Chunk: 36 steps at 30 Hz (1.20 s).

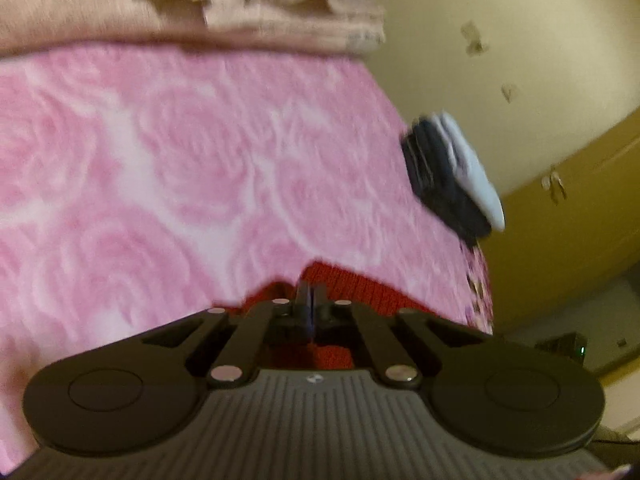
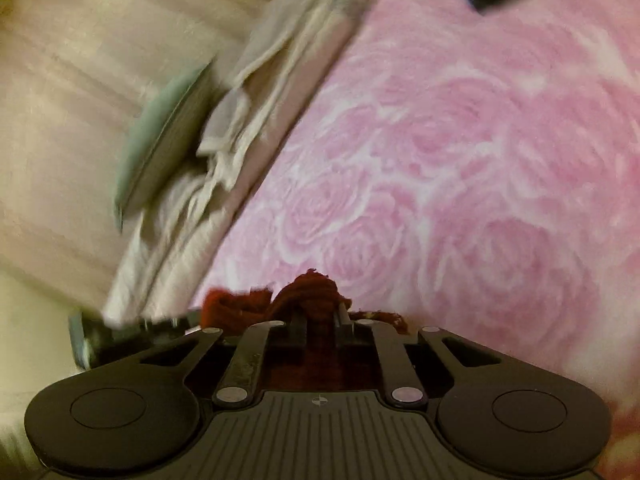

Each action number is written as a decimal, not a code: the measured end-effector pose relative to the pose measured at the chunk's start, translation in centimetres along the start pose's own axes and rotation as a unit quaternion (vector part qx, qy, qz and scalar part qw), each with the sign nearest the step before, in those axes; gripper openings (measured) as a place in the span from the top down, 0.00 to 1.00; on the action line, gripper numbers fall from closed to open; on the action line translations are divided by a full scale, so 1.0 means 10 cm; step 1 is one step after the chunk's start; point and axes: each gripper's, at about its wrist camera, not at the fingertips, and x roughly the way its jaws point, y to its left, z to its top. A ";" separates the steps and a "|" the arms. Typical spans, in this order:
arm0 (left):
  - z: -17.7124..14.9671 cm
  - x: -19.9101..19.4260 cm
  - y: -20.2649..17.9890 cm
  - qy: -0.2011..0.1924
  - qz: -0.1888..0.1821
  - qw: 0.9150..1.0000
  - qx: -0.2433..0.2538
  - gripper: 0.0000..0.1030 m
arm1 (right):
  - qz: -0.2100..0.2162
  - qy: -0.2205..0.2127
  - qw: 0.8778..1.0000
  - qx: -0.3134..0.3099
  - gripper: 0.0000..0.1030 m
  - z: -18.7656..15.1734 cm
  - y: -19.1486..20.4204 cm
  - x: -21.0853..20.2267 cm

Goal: Fold clothes
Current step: 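Lift the gripped end and fold it over the sweater with both grippers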

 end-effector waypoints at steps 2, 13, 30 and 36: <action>0.00 -0.02 0.05 -0.013 0.022 1.000 -0.010 1.00 | -0.020 0.011 0.997 0.072 0.90 0.03 -0.16 0.01; -0.04 -0.15 0.03 -0.001 0.045 0.999 -0.025 0.99 | -0.111 0.057 0.976 -0.176 0.28 0.01 0.38 -0.18; -0.01 -0.29 -0.11 0.020 0.044 0.999 -0.016 0.76 | 0.000 0.128 0.897 -0.423 0.85 -0.07 0.75 0.14; -0.01 -0.24 -0.14 0.024 0.057 0.998 -0.010 0.76 | -0.019 0.149 0.945 -0.291 0.97 0.18 0.47 0.35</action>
